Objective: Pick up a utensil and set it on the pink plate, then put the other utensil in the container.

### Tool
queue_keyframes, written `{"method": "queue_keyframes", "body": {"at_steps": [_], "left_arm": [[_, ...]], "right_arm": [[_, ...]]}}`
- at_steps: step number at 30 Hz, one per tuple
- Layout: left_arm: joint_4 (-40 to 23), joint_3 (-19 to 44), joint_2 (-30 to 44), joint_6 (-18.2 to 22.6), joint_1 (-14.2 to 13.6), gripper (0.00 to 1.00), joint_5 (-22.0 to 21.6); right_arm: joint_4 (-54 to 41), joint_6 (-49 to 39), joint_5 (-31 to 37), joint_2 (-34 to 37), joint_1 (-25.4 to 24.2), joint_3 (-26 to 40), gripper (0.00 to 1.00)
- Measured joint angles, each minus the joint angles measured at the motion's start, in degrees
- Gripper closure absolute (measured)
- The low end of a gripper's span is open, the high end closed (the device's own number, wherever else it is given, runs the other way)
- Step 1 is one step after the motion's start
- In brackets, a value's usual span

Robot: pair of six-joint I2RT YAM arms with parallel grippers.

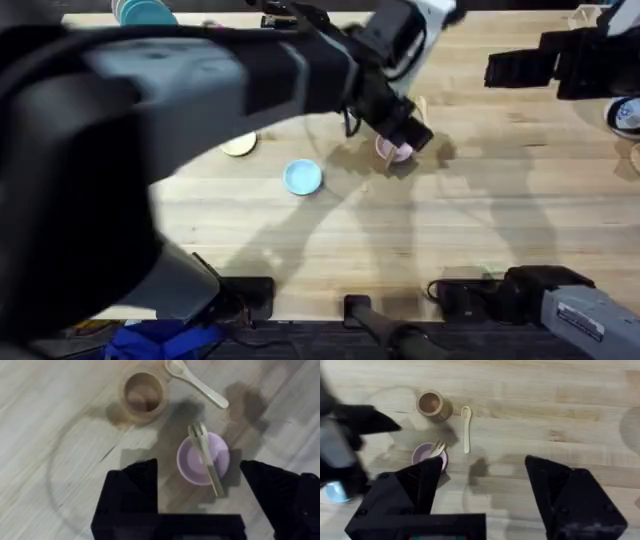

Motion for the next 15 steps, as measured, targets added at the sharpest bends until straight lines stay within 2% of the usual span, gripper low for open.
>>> {"method": "queue_keyframes", "body": {"at_steps": [8,15], "left_arm": [[-11.46,0.92,-13.59,-0.33,5.41,0.006,-0.98],[-18.18,0.92,-21.59,-0.09,13.41,0.006,-1.05]], "right_arm": [[0.00,0.00,0.00,-0.01,0.00,0.00,0.003],[0.00,0.00,-0.01,0.00,0.00,0.00,0.003]]}}
